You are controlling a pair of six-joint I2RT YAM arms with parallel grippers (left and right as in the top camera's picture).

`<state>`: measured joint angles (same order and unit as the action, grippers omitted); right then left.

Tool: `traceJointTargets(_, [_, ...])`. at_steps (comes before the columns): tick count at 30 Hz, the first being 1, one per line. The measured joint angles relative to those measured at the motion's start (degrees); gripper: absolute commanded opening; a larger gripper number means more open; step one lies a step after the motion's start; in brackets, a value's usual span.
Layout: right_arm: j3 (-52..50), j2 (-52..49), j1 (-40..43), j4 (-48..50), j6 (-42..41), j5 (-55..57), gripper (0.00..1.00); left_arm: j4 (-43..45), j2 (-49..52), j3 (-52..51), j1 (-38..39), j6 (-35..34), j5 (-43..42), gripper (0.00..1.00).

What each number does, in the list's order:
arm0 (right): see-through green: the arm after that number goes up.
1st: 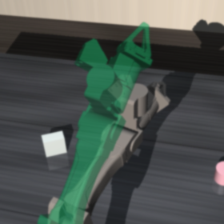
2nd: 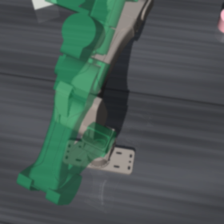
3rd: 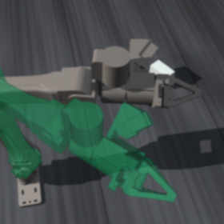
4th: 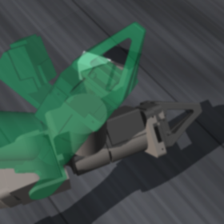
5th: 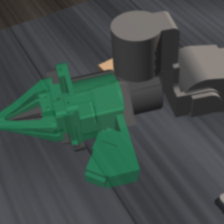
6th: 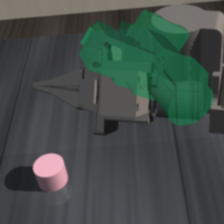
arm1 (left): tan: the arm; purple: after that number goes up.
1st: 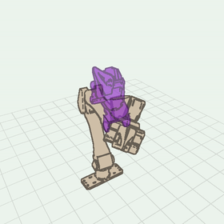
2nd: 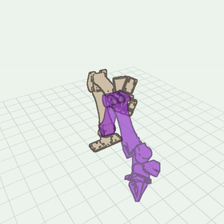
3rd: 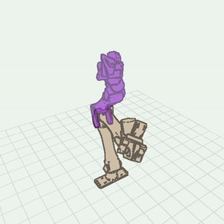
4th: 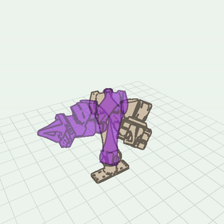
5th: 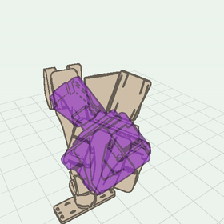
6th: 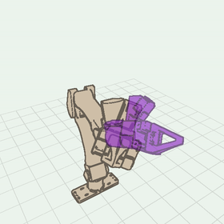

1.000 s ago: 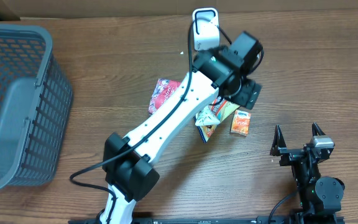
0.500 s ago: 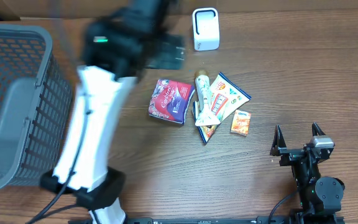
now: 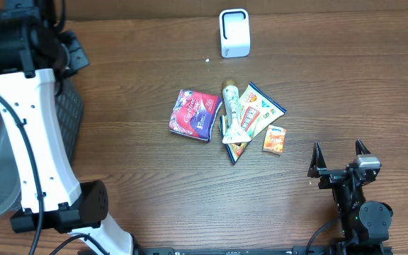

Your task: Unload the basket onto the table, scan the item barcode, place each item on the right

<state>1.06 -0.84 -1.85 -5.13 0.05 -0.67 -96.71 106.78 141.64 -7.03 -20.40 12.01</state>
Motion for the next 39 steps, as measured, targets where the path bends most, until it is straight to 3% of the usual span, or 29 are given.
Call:
traceJointTargets(11, [0.0,0.0,-0.02,-0.02,-0.04,0.0,1.0,0.72,0.22,-13.09,-3.15,3.19,-7.67,0.04])
traceJointTargets(21, [0.0,0.0,-0.02,-0.04,-0.02,0.0,1.0,9.7,0.5,-17.22,-5.09,0.85,0.68,0.04])
traceJointTargets(39, [0.0,0.0,-0.02,-0.04,-0.04,0.0,1.0,11.28,0.55,-17.33,-5.79,-0.66,4.13,0.04])
